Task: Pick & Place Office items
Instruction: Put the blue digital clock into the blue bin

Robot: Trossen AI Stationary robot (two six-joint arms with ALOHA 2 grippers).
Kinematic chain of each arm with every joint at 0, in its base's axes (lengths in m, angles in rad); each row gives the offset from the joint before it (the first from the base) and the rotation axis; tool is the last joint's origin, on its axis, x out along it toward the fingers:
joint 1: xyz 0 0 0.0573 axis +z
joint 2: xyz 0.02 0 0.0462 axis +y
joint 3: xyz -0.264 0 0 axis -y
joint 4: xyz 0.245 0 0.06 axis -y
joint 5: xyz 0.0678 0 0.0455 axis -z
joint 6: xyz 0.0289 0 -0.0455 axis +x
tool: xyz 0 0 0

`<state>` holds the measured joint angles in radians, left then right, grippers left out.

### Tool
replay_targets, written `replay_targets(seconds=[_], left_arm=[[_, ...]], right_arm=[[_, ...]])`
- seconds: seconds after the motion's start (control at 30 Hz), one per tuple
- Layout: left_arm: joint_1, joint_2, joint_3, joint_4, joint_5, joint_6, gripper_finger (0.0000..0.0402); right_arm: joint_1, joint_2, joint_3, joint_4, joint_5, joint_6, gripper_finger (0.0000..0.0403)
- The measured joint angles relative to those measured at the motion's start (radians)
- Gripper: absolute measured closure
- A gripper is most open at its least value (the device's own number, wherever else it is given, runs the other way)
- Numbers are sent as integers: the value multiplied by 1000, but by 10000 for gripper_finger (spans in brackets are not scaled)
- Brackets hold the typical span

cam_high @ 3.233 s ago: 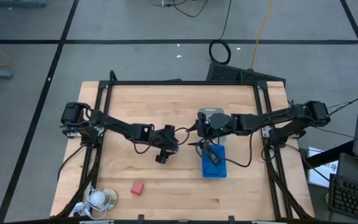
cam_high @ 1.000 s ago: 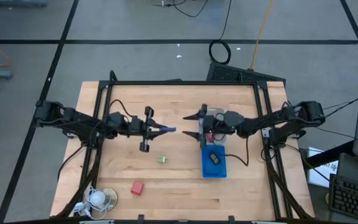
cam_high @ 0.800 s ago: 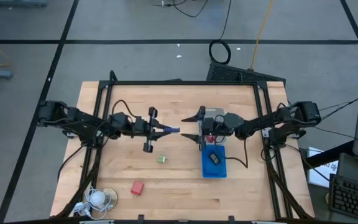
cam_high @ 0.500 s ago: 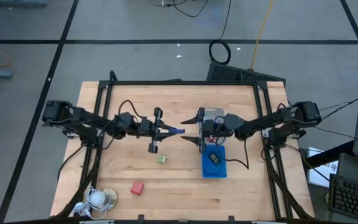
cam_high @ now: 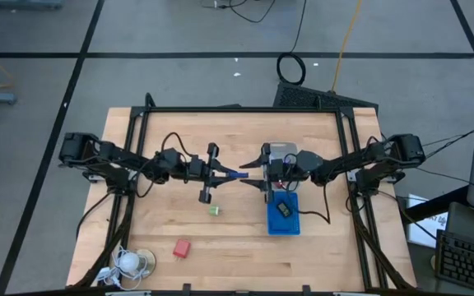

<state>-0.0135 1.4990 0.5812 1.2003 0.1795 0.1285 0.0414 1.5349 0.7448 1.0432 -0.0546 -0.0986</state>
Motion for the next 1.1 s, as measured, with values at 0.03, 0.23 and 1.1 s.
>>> replay_targets(seconds=[0.03,0.23,1.1], left_arm=[[0,0,0,-2,0,0,343],[0,0,0,-3,-1,-3,343],[9,-386,-2,-670,-49,4,183]], right_arm=[[0,0,0,0,-13,0,234],[0,0,0,0,-33,-26,315],[10,-134,0,-332,-24,-29,347]])
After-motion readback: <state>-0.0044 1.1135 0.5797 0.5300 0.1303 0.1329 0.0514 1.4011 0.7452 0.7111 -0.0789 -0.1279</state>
